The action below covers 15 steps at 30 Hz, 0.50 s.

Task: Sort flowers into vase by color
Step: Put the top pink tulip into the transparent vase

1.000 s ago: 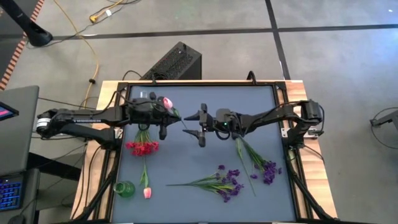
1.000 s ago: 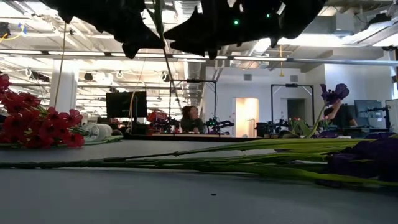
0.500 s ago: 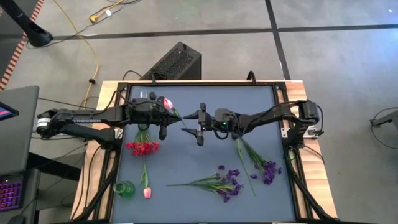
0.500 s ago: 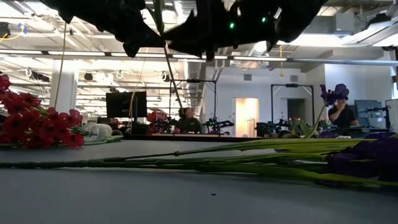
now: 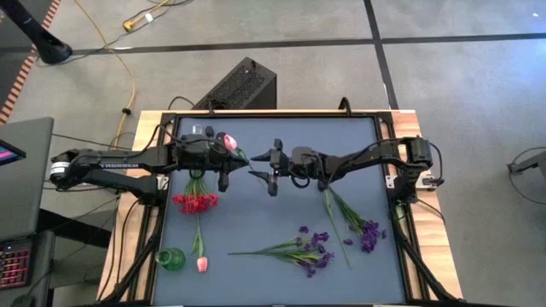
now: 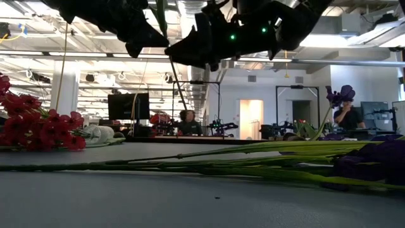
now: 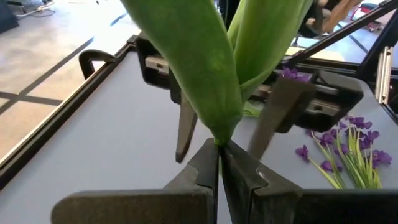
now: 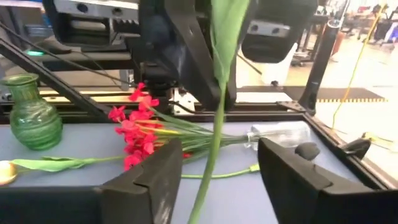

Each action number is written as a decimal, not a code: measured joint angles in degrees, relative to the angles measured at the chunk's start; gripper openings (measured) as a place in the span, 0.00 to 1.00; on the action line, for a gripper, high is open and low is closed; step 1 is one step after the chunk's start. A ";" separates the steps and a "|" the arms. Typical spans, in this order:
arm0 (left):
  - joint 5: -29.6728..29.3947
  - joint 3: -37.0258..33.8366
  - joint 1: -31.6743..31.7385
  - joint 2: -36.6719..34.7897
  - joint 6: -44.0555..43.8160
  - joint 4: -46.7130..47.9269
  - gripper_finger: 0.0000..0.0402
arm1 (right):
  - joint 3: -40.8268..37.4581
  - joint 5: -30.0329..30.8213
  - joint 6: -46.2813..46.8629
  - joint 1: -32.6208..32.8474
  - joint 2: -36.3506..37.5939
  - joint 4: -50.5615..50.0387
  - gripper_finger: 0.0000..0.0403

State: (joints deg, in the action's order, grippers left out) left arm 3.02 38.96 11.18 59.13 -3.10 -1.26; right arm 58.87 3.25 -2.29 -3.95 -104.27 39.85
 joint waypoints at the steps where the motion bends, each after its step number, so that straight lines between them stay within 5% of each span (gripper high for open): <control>1: 0.23 0.00 0.00 0.00 -0.02 0.00 0.00 | 0.00 -0.01 0.52 -0.10 -0.01 -0.16 0.53; 15: 2.71 0.00 0.00 0.00 0.23 -2.49 0.00 | 0.00 -0.35 0.48 0.14 -0.02 -0.78 0.07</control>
State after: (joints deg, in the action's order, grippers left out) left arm 5.73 38.96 11.18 59.13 -2.87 -3.75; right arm 58.87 2.90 -1.81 -3.82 -104.29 39.06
